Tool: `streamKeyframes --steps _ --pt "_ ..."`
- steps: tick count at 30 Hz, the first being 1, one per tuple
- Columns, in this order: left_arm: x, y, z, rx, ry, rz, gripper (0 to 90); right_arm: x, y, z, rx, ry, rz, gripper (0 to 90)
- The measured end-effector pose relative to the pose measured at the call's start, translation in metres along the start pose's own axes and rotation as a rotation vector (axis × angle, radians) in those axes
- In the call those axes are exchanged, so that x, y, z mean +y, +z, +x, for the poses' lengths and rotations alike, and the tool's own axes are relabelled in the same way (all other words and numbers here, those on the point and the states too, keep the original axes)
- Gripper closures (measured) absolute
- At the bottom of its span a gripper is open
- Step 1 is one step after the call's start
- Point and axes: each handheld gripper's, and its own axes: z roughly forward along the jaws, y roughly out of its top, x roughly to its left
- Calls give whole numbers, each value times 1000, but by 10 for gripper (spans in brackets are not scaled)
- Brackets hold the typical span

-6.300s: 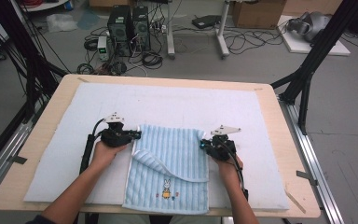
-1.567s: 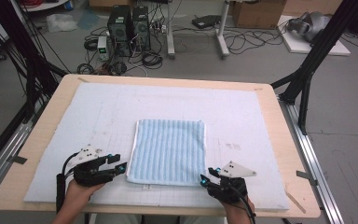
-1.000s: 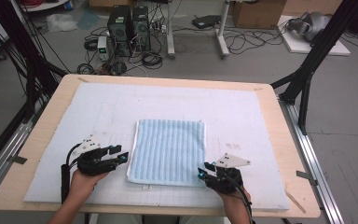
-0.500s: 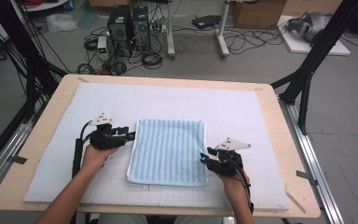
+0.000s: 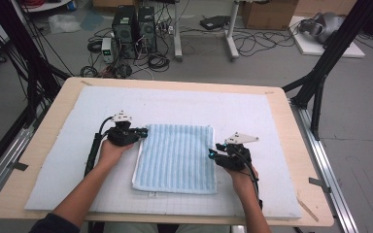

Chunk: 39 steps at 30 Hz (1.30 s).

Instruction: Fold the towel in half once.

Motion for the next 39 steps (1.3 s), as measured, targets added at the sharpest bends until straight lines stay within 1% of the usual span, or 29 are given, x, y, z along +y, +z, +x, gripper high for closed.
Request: streamKeyframes --steps 1,3,7,8,9,10,11,12,14,15,16,17,19,20,22,25,27,29,31,32,33,35,36,37,38,39 --pt "1 -1 0 0 6 -19 894 0 0 0 0 5 0 597" --pt "1 -1 1 3 6 -29 896 0 1 -1 0 8 4 592" --pt "-1 -1 3 8 -28 -22 896 0 0 1 1 5 4 582" --pt "0 -1 3 15 -42 -19 874 0 0 1 0 5 2 582" --pt "0 -1 3 12 -66 -10 742 0 -1 1 -3 5 1 581" --pt "-1 -1 3 7 -85 2 635 -1 -1 1 -4 8 2 581" --pt "-2 0 3 8 -79 23 574 -1 -1 1 -3 8 3 581" --pt "-2 1 2 13 -70 35 544 -1 -1 0 -4 5 4 581" --pt "-3 3 -1 12 -56 54 540 -1 0 1 -3 5 7 581" --pt "-3 4 -3 18 -40 55 552 -1 0 1 -3 4 6 581" --pt "-3 5 -4 19 -17 55 619 -1 0 1 -4 6 9 581" --pt "-3 5 -7 28 14 54 683 -1 0 1 -5 5 10 580" --pt "-2 5 -11 32 50 46 808 -1 -1 1 -6 9 7 580" --pt "-1 5 -12 36 68 38 834 -1 -1 0 -7 9 5 580" --pt "-1 4 -13 37 82 31 858 -2 -1 -1 -7 11 5 578" --pt "0 3 -11 39 67 11 864 -2 0 0 -7 10 5 577" --pt "2 2 -8 62 49 -25 863 -2 0 0 -12 14 0 577" --pt "2 2 -5 81 36 -39 862 -1 0 -1 -15 23 -5 577" --pt "0 5 -3 92 34 -31 857 -1 1 -2 -17 32 -5 577" --pt "-1 7 -2 98 26 -24 850 -1 1 -2 -18 33 -8 577" --pt "0 7 -2 118 22 -25 826 -1 2 -3 -20 35 -8 577" --pt "0 5 1 135 -2 -39 663 0 4 -3 -26 43 -13 577" --pt "0 4 2 143 1 -40 647 1 5 -4 -36 38 -18 579" --pt "0 3 4 142 -8 -39 623 2 6 -5 -41 38 -19 586" --pt "0 2 5 138 -15 -40 624 4 7 -6 -49 42 -27 606" --pt "0 1 6 132 -13 -40 627 5 8 -6 -56 42 -30 635"
